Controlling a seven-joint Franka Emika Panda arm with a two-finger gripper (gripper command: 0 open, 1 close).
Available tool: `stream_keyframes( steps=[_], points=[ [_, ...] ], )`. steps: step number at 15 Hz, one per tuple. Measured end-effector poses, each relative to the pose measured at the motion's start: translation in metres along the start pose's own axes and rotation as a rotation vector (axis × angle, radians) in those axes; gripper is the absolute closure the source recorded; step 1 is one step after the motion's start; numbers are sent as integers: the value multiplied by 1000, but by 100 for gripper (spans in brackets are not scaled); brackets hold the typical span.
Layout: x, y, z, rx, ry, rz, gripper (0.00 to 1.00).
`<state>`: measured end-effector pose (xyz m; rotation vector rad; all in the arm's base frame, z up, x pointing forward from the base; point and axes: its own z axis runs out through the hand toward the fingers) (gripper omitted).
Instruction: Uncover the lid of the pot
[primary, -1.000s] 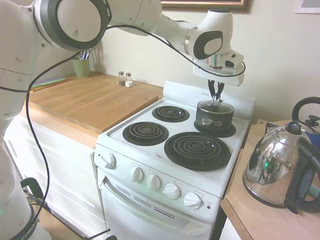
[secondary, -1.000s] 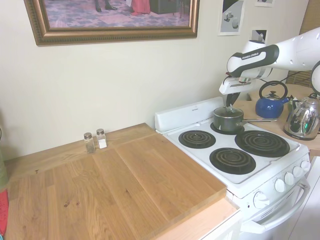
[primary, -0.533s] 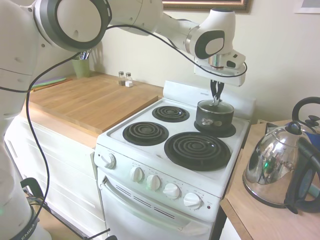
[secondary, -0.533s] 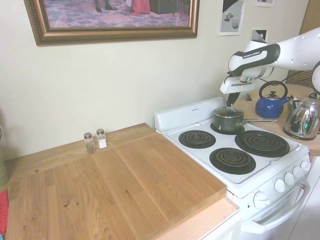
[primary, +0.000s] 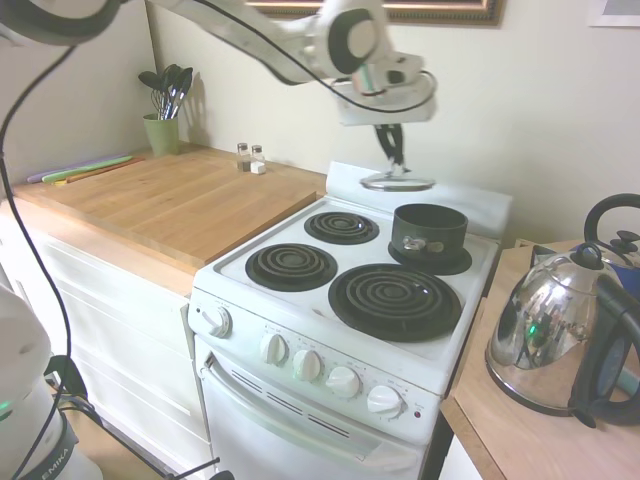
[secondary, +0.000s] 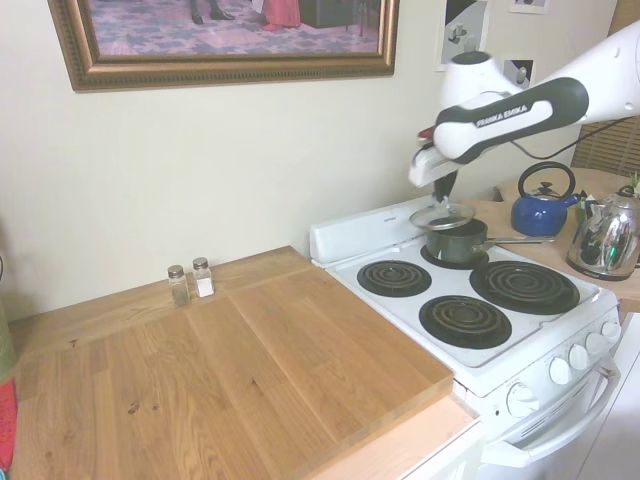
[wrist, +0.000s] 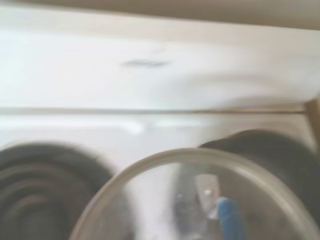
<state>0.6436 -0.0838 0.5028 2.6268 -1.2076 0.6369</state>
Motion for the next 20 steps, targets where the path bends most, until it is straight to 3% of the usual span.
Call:
stream_keyframes(
  steps=[5,9,13,18,20],
  points=[
    [-137,-135,-10,-152,-7,-116,100],
    [-194,-206,12,-228,1,-172,100],
    [-221,-244,37,-271,1,-202,100],
    [-232,-261,35,-295,-12,-243,100],
    [-244,-266,28,-286,-49,-295,100]
  ],
)
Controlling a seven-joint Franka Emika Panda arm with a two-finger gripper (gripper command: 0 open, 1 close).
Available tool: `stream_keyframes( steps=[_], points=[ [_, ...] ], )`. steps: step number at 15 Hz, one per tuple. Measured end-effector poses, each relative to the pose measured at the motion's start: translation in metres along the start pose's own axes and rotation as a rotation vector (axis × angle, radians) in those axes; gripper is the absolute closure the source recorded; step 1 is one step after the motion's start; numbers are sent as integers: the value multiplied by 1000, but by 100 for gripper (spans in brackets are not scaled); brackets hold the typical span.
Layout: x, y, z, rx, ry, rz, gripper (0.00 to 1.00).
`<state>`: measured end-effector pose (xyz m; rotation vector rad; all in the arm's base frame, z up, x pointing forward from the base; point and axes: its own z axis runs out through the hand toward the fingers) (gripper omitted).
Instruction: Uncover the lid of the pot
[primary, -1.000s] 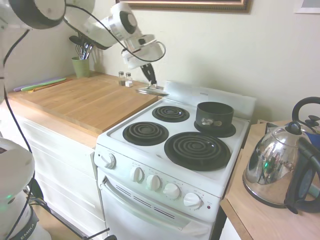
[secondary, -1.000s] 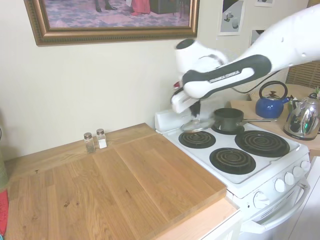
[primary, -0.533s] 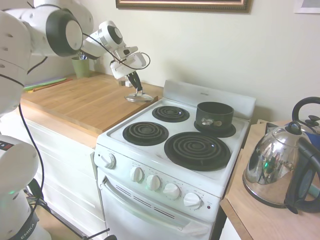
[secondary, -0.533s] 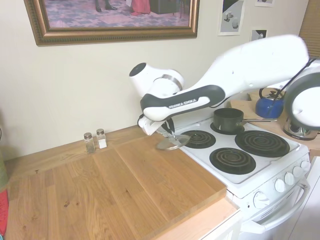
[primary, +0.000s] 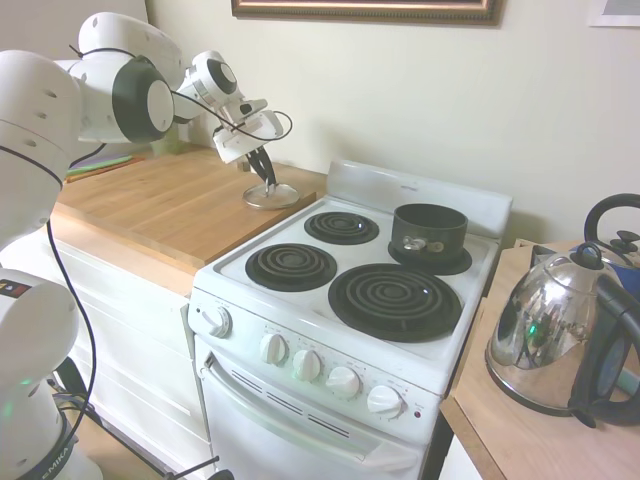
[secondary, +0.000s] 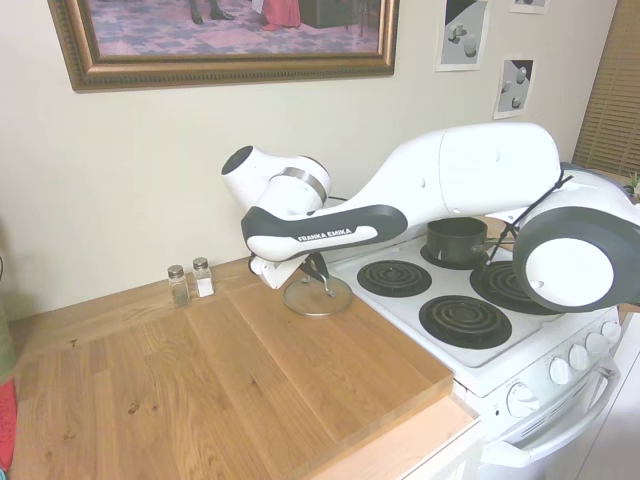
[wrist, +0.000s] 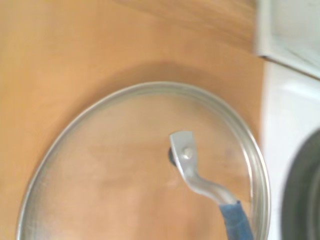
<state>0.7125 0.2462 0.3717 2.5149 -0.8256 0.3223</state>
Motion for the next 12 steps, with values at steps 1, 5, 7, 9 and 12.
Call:
stream_keyframes(
  steps=[1,5,7,9,12],
  points=[
    [-5,-2,-5,11,-29,-23,0],
    [8,10,-7,79,-161,-69,0],
    [23,23,-5,126,-219,-100,0],
    [37,40,-17,183,-261,-137,0],
    [45,59,-42,232,-282,-162,0]
  ],
)
